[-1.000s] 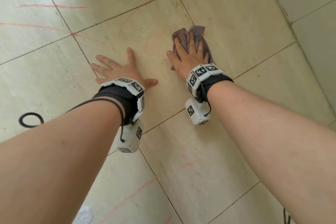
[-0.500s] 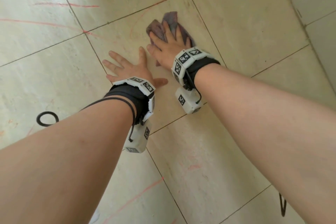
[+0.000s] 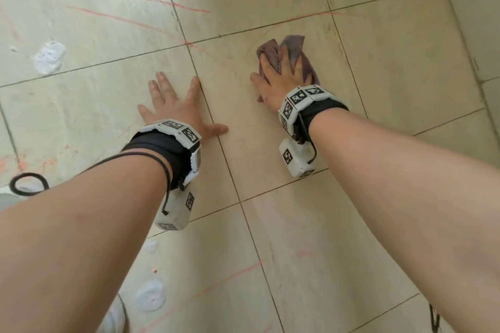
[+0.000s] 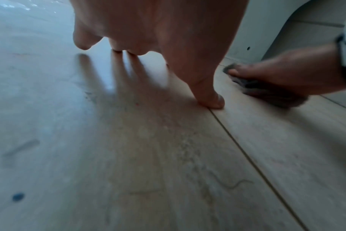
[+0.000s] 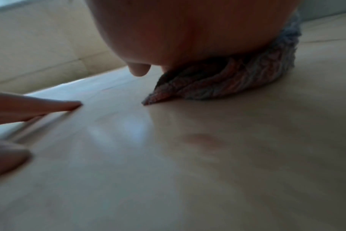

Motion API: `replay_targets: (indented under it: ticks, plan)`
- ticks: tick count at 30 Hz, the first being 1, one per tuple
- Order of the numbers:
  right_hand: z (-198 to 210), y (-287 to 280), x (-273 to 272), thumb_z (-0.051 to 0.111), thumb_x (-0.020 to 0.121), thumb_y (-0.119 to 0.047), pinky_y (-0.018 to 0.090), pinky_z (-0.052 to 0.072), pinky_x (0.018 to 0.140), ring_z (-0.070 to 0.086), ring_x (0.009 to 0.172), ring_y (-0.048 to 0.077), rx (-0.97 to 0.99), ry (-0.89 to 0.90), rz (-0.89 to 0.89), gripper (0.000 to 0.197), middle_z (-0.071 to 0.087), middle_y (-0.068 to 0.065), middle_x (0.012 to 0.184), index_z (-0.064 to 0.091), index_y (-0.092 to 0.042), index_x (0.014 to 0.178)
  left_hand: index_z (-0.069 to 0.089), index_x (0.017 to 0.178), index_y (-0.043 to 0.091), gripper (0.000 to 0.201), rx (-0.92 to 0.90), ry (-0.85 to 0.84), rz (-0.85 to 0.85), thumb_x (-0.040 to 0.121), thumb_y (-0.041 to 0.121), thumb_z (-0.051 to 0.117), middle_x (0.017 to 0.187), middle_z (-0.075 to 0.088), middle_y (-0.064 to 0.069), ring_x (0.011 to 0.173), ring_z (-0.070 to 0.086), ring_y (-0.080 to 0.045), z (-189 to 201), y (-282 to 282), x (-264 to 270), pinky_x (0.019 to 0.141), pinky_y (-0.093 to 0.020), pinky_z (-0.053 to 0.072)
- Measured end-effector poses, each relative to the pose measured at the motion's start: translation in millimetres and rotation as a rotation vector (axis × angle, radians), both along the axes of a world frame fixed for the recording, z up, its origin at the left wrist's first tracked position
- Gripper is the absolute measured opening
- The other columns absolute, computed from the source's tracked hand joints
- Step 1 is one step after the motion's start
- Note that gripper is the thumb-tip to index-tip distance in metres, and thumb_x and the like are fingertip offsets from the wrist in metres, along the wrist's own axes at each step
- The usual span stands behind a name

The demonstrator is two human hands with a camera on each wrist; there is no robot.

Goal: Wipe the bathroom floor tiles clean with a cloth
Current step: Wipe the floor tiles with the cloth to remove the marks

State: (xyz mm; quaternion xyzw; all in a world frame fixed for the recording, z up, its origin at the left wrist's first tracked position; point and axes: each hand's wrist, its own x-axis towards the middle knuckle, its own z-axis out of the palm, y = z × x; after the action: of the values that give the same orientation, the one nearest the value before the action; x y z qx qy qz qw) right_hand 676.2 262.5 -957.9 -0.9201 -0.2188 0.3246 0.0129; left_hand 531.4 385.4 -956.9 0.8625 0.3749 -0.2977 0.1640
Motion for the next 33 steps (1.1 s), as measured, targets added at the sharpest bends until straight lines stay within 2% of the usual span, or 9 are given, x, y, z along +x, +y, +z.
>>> replay_targets:
  ticks: [4, 8, 11, 15, 17, 19, 22, 27, 33]
  plan:
    - [0.0, 32.2, -45.8, 0.024, 0.099, -0.059, 0.053, -0.010, 0.116, -0.020, 0.147, 0.025, 0.090, 0.047, 0.262, 0.058, -0.019, -0.008, 0.161, 0.007, -0.046, 0.152, -0.007, 0.153, 0.041, 0.116, -0.009, -0.017, 0.007, 0.069, 0.076, 0.066, 0.158, -0.028, -0.015, 0.148, -0.017, -0.033, -0.9, -0.4, 0.9, 0.116, -0.059, 0.008]
    - [0.0, -15.8, -51.1, 0.024, 0.099, -0.058, 0.048, -0.007, 0.119, -0.018, 0.148, 0.019, 0.044, 0.019, 0.361, 0.058, -0.018, -0.012, 0.161, 0.005, -0.047, 0.152, -0.009, 0.153, 0.041, 0.117, -0.017, -0.004, 0.011, 0.070, 0.075, 0.066, 0.158, -0.029, -0.014, 0.148, -0.018, -0.033, -0.6, -0.4, 2.5, 0.116, -0.059, 0.009]
    - [3.1, -39.1, -25.6, 0.023, 0.099, -0.057, 0.048, -0.005, 0.119, -0.017, 0.148, 0.019, -0.043, 0.004, 0.305, 0.058, -0.019, -0.011, 0.161, 0.002, -0.046, 0.152, -0.010, 0.153, 0.039, 0.118, -0.034, 0.004, 0.015, 0.071, 0.073, 0.068, 0.157, -0.030, -0.015, 0.147, -0.020, -0.035, 0.8, -2.2, 4.1, 0.116, -0.060, 0.009]
    - [-0.3, 13.7, -0.8, 0.021, 0.098, -0.059, 0.054, -0.006, 0.117, -0.017, 0.148, 0.025, 0.001, -0.002, 0.101, 0.057, -0.018, -0.009, 0.161, 0.007, -0.047, 0.152, -0.010, 0.154, 0.038, 0.119, -0.043, -0.020, 0.016, 0.071, 0.072, 0.068, 0.157, -0.030, -0.016, 0.147, -0.021, -0.036, 0.0, -2.9, 3.7, 0.115, -0.062, 0.008]
    - [-1.8, 50.1, -3.5, 0.022, 0.098, -0.060, 0.057, -0.007, 0.116, -0.019, 0.148, 0.027, 0.030, 0.013, 0.121, 0.057, -0.017, -0.008, 0.162, 0.009, -0.047, 0.152, -0.011, 0.154, 0.038, 0.118, -0.044, -0.025, 0.018, 0.072, 0.072, 0.068, 0.157, -0.031, -0.016, 0.147, -0.022, -0.036, -1.0, -2.5, 4.1, 0.115, -0.061, 0.007]
    - [-1.2, 65.8, -15.6, 0.022, 0.098, -0.060, 0.057, -0.009, 0.116, -0.020, 0.147, 0.027, 0.053, 0.052, 0.237, 0.057, -0.017, -0.008, 0.162, 0.010, -0.047, 0.152, -0.012, 0.153, 0.039, 0.118, -0.041, -0.022, 0.020, 0.072, 0.072, 0.067, 0.157, -0.031, -0.015, 0.147, -0.022, -0.035, -2.7, -1.6, 3.1, 0.115, -0.061, 0.007]
    - [1.2, 37.4, -28.6, 0.021, 0.099, -0.058, 0.053, -0.008, 0.117, -0.019, 0.148, 0.023, 0.036, 0.062, 0.369, 0.056, -0.017, -0.012, 0.161, 0.008, -0.048, 0.152, -0.012, 0.153, 0.039, 0.118, -0.038, -0.027, 0.018, 0.072, 0.073, 0.066, 0.157, -0.030, -0.016, 0.147, -0.021, -0.036, -4.7, -1.5, 2.8, 0.115, -0.062, 0.008]
    - [0.2, -27.8, -11.8, 0.023, 0.099, -0.056, 0.049, -0.004, 0.118, -0.017, 0.148, 0.020, -0.064, -0.012, 0.368, 0.057, -0.017, -0.011, 0.161, 0.003, -0.047, 0.152, -0.011, 0.153, 0.038, 0.118, -0.045, -0.012, 0.008, 0.071, 0.073, 0.067, 0.156, -0.031, -0.017, 0.146, -0.021, -0.038, -1.8, -2.7, 3.8, 0.114, -0.063, 0.009]
    - [1.5, 50.0, 8.8, 0.022, 0.099, -0.059, 0.056, -0.006, 0.116, -0.017, 0.148, 0.027, 0.017, 0.011, 0.127, 0.055, -0.016, -0.009, 0.162, 0.011, -0.048, 0.151, -0.010, 0.153, 0.039, 0.118, -0.059, -0.016, 0.016, 0.071, 0.071, 0.069, 0.156, -0.032, -0.017, 0.146, -0.023, -0.038, -3.7, -1.4, 5.5, 0.113, -0.064, 0.008]
